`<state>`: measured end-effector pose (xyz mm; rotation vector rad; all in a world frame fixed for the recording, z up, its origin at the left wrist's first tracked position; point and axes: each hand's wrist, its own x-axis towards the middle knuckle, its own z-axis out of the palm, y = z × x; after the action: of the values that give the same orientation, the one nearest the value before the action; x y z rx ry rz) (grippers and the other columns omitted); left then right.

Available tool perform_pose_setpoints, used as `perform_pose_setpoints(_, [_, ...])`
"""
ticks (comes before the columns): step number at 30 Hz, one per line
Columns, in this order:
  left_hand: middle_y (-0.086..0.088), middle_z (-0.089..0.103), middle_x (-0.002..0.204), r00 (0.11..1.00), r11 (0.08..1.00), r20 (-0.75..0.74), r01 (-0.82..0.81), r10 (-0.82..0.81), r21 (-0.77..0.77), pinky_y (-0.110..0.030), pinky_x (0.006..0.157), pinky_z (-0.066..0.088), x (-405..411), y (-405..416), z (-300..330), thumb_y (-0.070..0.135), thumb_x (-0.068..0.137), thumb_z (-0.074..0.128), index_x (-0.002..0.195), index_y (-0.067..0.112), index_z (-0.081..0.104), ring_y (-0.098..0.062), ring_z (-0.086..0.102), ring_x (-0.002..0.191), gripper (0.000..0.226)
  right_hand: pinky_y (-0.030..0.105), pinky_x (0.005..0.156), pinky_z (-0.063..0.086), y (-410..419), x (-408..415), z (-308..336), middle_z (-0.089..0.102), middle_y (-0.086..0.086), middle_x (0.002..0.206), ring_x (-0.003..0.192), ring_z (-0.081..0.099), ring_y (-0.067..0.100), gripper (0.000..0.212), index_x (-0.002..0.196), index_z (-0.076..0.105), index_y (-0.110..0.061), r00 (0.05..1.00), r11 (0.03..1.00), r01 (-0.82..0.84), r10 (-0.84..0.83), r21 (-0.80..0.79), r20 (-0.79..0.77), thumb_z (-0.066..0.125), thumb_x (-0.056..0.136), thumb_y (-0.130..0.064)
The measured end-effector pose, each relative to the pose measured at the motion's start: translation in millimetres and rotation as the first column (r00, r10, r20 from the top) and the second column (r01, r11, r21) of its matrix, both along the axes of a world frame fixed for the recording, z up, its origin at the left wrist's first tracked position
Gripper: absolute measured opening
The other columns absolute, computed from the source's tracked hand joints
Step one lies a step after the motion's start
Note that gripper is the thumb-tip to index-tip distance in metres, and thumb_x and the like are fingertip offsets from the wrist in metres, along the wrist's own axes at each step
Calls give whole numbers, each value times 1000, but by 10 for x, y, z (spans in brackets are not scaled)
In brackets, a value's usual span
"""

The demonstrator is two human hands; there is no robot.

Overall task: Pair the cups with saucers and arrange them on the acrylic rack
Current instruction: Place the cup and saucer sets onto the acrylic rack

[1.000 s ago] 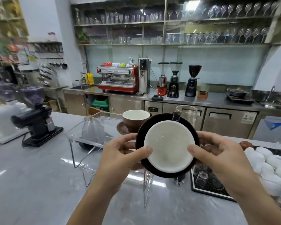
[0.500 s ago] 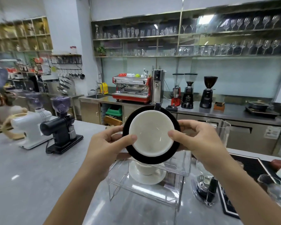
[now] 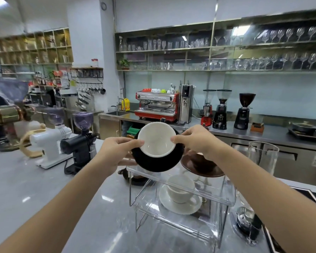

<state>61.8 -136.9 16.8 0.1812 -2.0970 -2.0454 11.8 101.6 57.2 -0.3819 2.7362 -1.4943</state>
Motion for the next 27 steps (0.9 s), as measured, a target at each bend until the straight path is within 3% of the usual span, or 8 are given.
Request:
perform_pose_setpoints(7, [-18,78,71,995,997,97,-23,30,-76,-34,52,62,-165,-103,16,24,74,89,100,2,71,-31,78,64,38,31,61,62,-156,-276,46,72,17,92,68,71,25,52,123,55,1,979,999,-32,23,41,204,76,85,-27])
perform_pose_setpoints(12, [-19,76,64,989,984,135,-42,66,-172,-39,58,65,-243,-113,-6,29,73,90,94,-2,71,-32,77,63,42,42,74,64,-235,-308,30,62,27,106,80,69,34,46,127,49,1,966,992,-45,13,118,257,68,92,-21])
perform_pose_setpoints(15, [-23,75,70,984,971,150,-56,92,-231,-39,59,65,-283,-112,-19,31,72,90,95,-4,72,-32,77,61,46,41,71,64,-277,-312,3,57,25,101,77,66,34,42,130,48,-3,962,988,-44,3,145,272,64,94,-16])
perform_pose_setpoints(18, [-27,74,82,979,961,180,-42,94,-274,-39,60,66,-309,-101,-17,33,74,89,101,-5,69,-33,77,62,50,46,78,63,-294,-344,-38,53,26,116,74,65,33,44,133,45,-2,964,986,-45,0,163,265,61,94,-11])
perform_pose_setpoints(24, [-27,73,86,973,946,194,-58,125,-318,-32,49,62,-360,-80,-41,36,74,88,102,-3,66,-32,77,61,53,46,71,64,-309,-383,-63,45,29,135,77,67,38,48,139,42,-3,960,980,-40,-17,195,278,59,95,-11])
perform_pose_setpoints(27, [-27,73,87,968,938,209,-59,137,-343,-31,47,60,-381,-84,-76,38,74,87,103,-1,64,-30,77,59,54,44,64,64,-310,-378,-96,47,34,134,80,70,44,49,140,40,-3,951,977,-40,-27,210,308,58,96,-12])
